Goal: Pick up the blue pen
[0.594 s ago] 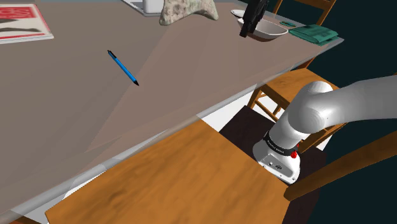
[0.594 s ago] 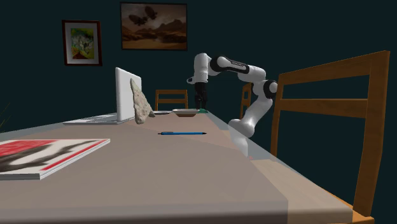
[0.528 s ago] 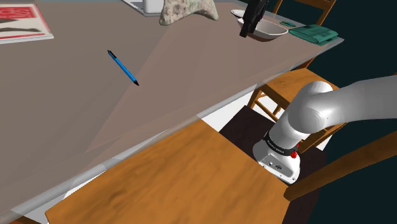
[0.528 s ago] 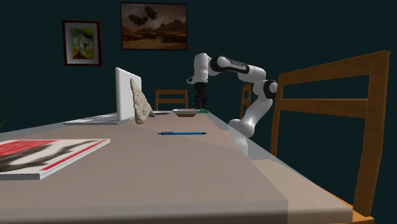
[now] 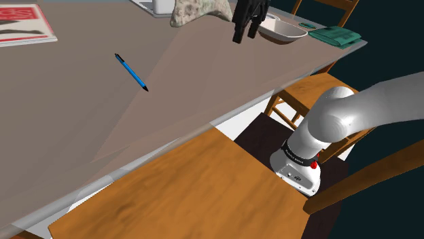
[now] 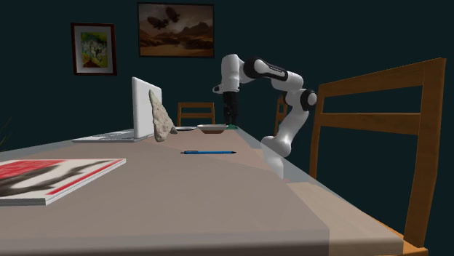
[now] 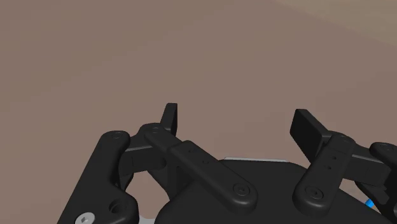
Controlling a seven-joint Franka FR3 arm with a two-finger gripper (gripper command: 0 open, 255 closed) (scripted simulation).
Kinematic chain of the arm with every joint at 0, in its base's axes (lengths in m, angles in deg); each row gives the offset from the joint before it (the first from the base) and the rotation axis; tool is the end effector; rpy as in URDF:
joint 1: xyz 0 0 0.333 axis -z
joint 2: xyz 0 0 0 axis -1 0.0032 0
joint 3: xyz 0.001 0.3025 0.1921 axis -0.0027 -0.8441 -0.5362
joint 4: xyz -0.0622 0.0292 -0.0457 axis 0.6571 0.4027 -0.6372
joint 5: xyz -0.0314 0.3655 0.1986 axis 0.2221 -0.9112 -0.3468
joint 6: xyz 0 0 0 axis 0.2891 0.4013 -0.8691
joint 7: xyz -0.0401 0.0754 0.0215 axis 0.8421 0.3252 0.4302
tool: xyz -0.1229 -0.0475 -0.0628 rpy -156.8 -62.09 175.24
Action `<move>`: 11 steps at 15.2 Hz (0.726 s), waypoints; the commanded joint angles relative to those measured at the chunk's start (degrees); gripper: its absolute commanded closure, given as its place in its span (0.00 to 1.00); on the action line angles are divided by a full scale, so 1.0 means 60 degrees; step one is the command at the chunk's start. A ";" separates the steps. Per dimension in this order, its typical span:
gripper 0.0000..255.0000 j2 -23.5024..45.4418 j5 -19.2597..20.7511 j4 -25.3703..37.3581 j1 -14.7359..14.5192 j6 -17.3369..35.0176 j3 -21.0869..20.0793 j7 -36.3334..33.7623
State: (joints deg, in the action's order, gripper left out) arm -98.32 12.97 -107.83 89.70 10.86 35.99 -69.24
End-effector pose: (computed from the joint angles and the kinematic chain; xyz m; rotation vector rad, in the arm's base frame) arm 0.3047 0.1314 0.6278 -3.0746 -0.1169 -0.0026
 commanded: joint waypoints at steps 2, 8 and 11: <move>0.00 0.0690 -0.0206 0.0544 0.0046 0.0130 -0.0701 -0.0932; 0.00 0.2378 -0.0299 0.2029 0.0188 0.0304 -0.2201 -0.2965; 0.00 0.3432 -0.0092 0.2955 0.0284 0.0357 -0.2983 -0.4067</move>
State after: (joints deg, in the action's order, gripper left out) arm -80.17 11.91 -92.13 91.15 12.73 19.76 -91.18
